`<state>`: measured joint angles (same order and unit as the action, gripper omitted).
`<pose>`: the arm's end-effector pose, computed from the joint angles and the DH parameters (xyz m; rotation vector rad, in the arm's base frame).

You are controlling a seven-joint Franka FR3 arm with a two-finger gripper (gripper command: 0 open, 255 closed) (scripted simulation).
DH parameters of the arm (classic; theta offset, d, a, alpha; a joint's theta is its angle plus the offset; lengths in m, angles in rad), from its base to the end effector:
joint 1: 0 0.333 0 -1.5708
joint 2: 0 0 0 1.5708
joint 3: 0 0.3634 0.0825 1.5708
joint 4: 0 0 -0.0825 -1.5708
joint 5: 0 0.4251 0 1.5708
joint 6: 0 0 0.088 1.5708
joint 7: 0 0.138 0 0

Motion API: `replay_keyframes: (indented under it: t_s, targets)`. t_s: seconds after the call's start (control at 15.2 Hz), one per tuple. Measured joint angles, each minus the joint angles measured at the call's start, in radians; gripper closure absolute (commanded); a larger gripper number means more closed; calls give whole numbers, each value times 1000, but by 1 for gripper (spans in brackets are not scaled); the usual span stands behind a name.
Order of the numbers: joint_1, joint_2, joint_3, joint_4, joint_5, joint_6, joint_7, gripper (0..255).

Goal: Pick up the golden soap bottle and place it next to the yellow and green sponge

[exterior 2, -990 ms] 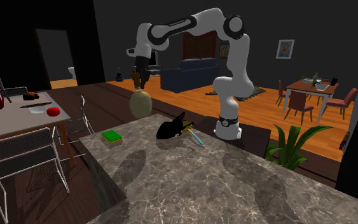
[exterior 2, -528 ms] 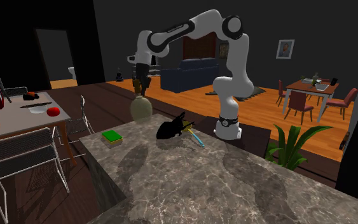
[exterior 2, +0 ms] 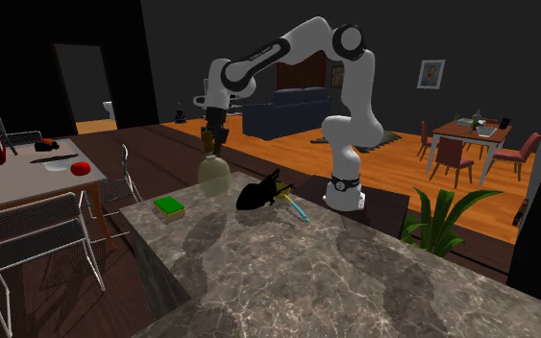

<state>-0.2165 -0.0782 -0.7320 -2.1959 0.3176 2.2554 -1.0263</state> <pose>0.3418 -0.4551 0.4181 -3.0209 0.1690 -0.4878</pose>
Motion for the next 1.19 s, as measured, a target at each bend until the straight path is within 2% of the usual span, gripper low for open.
replay_keyframes:
  t_s: [0.46,0.86,0.92,1.19]
  targets:
    - [6,61,-7,-43,81,74,-73,255]
    - [6,65,-8,-49,88,82,-81,255]
    - [6,65,-8,-49,88,82,-81,0]
    - [6,64,-8,-49,88,82,-81,0]
